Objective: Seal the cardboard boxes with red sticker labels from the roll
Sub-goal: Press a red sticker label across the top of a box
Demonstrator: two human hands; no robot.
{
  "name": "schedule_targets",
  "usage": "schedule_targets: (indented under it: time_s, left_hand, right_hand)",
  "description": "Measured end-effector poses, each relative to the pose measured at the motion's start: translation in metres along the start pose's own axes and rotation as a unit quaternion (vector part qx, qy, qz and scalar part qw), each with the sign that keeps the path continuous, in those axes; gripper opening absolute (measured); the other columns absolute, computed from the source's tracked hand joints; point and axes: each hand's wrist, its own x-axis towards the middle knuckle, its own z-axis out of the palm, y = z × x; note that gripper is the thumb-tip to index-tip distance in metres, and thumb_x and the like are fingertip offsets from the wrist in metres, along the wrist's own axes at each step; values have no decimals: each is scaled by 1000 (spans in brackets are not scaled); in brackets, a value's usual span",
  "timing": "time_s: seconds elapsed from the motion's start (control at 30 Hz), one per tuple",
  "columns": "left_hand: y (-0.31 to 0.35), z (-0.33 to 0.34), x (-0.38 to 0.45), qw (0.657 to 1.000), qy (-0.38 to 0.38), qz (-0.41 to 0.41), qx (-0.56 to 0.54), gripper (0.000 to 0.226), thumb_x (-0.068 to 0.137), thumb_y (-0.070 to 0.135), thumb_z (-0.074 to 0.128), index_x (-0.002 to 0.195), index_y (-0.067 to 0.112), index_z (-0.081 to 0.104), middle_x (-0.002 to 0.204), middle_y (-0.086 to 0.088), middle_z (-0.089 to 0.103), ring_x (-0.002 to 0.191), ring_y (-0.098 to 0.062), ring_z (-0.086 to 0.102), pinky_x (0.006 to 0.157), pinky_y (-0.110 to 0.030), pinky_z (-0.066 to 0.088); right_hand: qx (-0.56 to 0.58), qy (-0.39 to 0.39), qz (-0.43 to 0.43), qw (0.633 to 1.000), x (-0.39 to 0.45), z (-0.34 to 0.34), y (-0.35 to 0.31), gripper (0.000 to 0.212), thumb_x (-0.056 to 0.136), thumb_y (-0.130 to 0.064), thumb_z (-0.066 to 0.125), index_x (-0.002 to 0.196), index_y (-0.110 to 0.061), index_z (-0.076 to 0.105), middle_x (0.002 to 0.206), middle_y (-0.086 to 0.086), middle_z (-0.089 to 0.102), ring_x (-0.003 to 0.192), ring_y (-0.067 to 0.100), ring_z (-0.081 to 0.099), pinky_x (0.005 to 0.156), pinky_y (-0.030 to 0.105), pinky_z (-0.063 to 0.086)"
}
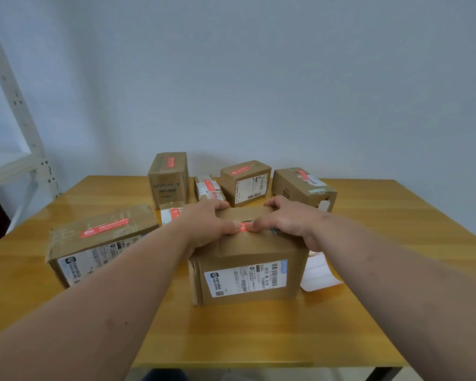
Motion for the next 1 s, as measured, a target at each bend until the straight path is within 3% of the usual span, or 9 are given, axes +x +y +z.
schedule_targets:
  time_s: [0.13, 0.23, 0.4, 0.5, 0.63, 0.77, 0.87, 1.0]
  left_hand:
    - [0, -2, 0, 999, -24, -15, -39, 55, 91, 22, 65, 140, 38, 47, 131, -4, 49, 104, -25, 57, 88, -42, 55]
    - [1, -1, 0, 1000, -14, -4, -25, 53, 92, 25, 64, 140, 37, 47, 133, -2, 49, 106, -23, 56, 85, -37, 55]
    - [1, -1, -1, 999, -14, -7, -47, 50, 96, 16, 57, 140, 36, 47, 130, -3, 46, 109, -25, 53, 89, -38, 53]
    - [2, 1, 0, 999, 0, -2, -38, 49, 96, 15, 55, 140, 33, 48, 135, -5, 46, 110, -24, 52, 90, -37, 53]
    - [2, 0, -2, 999, -6, -3, -48, 47, 97, 14, 53, 140, 34, 49, 132, -4, 47, 101, -20, 53, 73, -29, 51]
    - [2, -3, -5, 999, -23, 0, -34, 51, 93, 26, 64, 139, 37, 47, 122, 1, 48, 100, -20, 56, 76, -31, 54]
    - [1, -8, -6, 996, -46, -11, -73, 54, 92, 12, 64, 138, 36, 50, 124, -1, 48, 104, -25, 58, 83, -39, 57]
    - [-6, -14, -6, 987, -27, -29, -155, 57, 92, 0, 56, 140, 30, 49, 130, -5, 50, 105, -26, 59, 76, -37, 58]
  right_hand:
    - [89, -61, 13, 994, -2, -7, 1, 70, 75, -21, 79, 134, -31, 44, 116, 7, 57, 102, 28, 61, 90, 42, 54]
    - [62, -41, 11, 997, -1, -4, 2, 72, 68, -31, 83, 129, -34, 45, 118, 6, 56, 103, 27, 60, 92, 43, 53]
    - [109, -60, 17, 992, -1, -8, 0, 60, 85, -14, 70, 137, -30, 44, 115, 6, 55, 102, 27, 60, 85, 39, 54]
    - [70, -26, 11, 997, 1, -4, 1, 54, 87, -26, 68, 135, -32, 44, 118, 5, 56, 105, 26, 59, 96, 44, 51]
    - [96, -31, 12, 995, 0, -7, 1, 49, 91, -17, 63, 136, -29, 47, 112, 5, 54, 104, 25, 57, 91, 40, 52]
    - [91, -62, 19, 994, -2, -8, 2, 63, 82, -20, 75, 134, -33, 43, 113, 4, 55, 102, 27, 61, 87, 41, 54]
    - [107, -74, 16, 991, -5, -10, 2, 66, 85, -6, 69, 140, -30, 41, 113, 4, 55, 98, 28, 62, 77, 38, 56]
    - [151, -60, 25, 986, -6, -15, 5, 58, 89, -5, 60, 139, -29, 44, 121, 8, 55, 104, 29, 62, 88, 41, 55]
